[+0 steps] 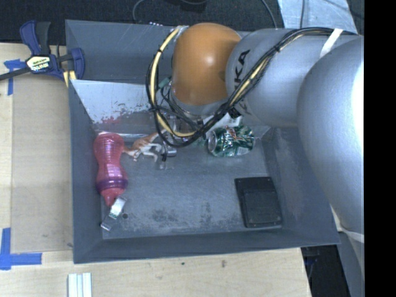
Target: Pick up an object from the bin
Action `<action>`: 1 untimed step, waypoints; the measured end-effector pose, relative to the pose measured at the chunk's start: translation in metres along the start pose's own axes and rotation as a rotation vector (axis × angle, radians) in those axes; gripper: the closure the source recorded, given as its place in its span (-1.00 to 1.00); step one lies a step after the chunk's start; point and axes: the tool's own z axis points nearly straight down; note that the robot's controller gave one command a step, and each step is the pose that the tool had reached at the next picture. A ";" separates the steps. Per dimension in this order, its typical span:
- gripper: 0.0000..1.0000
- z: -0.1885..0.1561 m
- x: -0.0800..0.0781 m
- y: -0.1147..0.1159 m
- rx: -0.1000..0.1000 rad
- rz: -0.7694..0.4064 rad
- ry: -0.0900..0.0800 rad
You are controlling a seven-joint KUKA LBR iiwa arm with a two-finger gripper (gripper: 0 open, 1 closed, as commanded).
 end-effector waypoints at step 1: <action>-1.00 0.065 -0.002 0.003 -0.002 0.004 -0.005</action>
Offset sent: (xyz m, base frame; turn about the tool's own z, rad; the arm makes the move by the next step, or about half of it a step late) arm 0.0004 -0.0019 -0.0648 0.0954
